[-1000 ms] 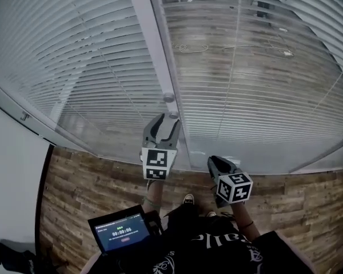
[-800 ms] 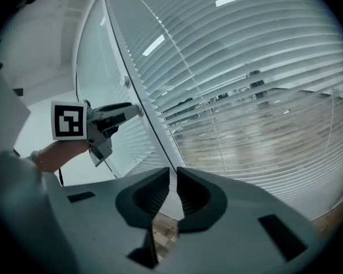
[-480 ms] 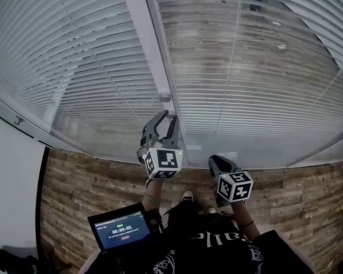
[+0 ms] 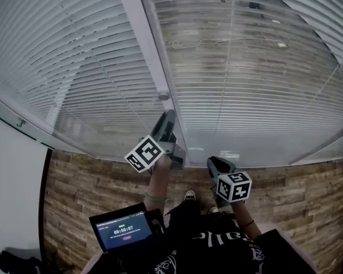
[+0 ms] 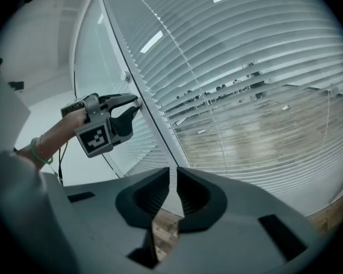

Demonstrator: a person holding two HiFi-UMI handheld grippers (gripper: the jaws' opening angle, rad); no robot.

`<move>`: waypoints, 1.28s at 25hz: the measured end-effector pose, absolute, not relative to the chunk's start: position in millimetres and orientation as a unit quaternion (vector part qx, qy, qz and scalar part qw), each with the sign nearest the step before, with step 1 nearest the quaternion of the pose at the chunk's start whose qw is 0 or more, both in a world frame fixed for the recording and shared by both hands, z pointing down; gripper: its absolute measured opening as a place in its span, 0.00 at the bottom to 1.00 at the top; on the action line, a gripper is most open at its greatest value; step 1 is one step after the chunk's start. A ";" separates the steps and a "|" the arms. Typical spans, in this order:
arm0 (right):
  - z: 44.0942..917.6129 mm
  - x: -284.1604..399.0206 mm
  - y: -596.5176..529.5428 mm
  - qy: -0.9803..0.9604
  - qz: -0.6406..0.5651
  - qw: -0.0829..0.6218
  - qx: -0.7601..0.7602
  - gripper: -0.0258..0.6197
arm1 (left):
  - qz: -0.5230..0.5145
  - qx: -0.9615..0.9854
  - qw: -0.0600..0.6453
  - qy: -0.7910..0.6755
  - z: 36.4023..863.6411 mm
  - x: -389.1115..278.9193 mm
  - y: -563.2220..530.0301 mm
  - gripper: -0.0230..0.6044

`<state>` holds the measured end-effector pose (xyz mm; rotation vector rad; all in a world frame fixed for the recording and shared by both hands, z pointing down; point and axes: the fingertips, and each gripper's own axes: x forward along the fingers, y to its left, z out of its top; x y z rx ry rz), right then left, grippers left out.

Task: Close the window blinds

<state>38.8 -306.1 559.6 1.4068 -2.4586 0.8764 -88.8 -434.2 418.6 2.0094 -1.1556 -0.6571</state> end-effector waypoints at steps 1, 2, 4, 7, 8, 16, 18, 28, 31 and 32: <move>559.5 39.9 -305.0 -0.826 0.294 0.088 0.473 0.12 | -0.302 0.756 0.403 -0.418 418.0 -88.1 -433.8 0.24; 559.6 41.5 -304.1 -0.825 0.294 0.089 0.474 0.12 | -0.342 0.735 0.435 -0.391 416.1 -87.9 -433.4 0.24; 559.8 44.9 -303.2 -0.823 0.294 0.089 0.477 0.12 | -0.366 0.726 0.443 -0.377 414.0 -88.5 -433.4 0.24; 559.6 50.4 -304.2 -0.820 0.295 0.086 0.483 0.12 | -0.261 0.790 0.331 -0.446 418.0 -88.0 -433.8 0.24; 559.7 52.3 -304.6 -0.818 0.295 0.085 0.485 0.12 | -0.191 0.815 0.262 -0.481 419.7 -87.3 -432.6 0.24; 565.7 56.4 -306.3 -0.815 0.301 0.087 0.488 0.12 | 0.262 0.772 -0.227 -0.533 426.3 -78.3 -428.0 0.24; 566.5 53.6 -306.1 -0.817 0.300 0.089 0.485 0.12 | 0.311 0.751 -0.278 -0.512 427.4 -74.1 -429.4 0.26; 572.1 56.0 -312.0 -0.819 0.297 0.097 0.482 0.12 | 0.055 0.829 0.009 -0.556 419.5 -81.9 -431.9 0.24; 574.6 52.2 -312.8 -0.822 0.296 0.100 0.475 0.12 | -0.066 0.821 0.136 -0.550 418.7 -86.1 -432.0 0.24; 574.9 50.2 -312.9 -0.824 0.297 0.100 0.472 0.12 | -0.111 0.814 0.182 -0.540 419.2 -87.4 -432.2 0.24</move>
